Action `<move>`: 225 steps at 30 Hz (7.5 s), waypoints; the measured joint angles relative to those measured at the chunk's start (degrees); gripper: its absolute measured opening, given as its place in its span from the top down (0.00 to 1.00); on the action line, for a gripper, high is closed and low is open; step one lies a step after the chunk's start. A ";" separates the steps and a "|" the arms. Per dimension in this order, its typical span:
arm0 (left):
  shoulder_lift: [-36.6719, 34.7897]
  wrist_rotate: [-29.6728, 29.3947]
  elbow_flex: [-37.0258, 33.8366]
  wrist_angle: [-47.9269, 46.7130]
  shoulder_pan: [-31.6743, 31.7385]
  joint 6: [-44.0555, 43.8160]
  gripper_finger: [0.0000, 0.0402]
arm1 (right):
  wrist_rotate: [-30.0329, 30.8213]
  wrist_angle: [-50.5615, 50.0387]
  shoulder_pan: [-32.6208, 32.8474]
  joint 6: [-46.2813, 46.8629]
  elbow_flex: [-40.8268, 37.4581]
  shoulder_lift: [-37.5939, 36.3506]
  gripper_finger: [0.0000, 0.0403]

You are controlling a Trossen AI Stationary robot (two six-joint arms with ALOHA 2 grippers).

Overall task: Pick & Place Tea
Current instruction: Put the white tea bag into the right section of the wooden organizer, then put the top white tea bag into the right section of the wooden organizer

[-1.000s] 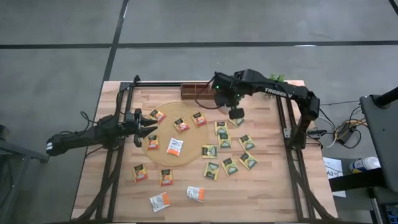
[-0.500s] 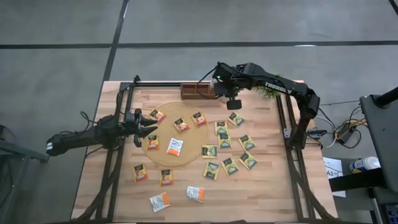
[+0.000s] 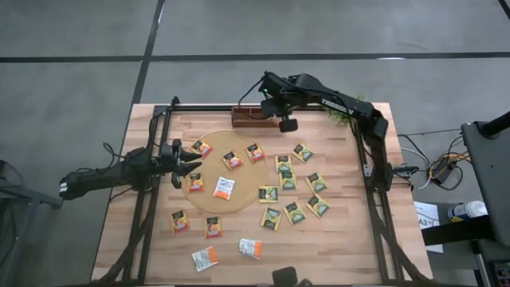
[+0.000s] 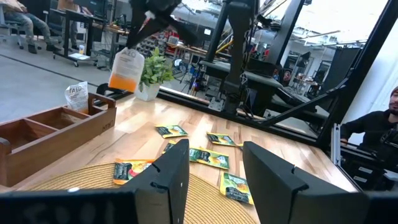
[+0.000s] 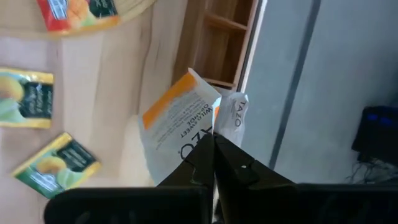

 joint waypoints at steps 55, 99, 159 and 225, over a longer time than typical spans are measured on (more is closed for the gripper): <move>0.02 0.00 -0.02 0.00 0.00 0.00 0.64 | 7.42 11.05 -6.37 -16.28 -1.76 11.64 0.98; 0.02 0.00 -0.02 0.02 0.00 0.02 0.64 | -36.73 12.50 3.14 21.32 -1.89 -5.79 0.98; 0.15 0.02 -0.02 0.02 0.00 0.00 0.64 | -37.48 30.56 16.73 33.83 -3.50 17.21 0.43; 0.33 0.02 0.00 0.02 0.00 0.00 0.64 | -24.87 33.24 21.26 37.62 -4.12 23.64 0.53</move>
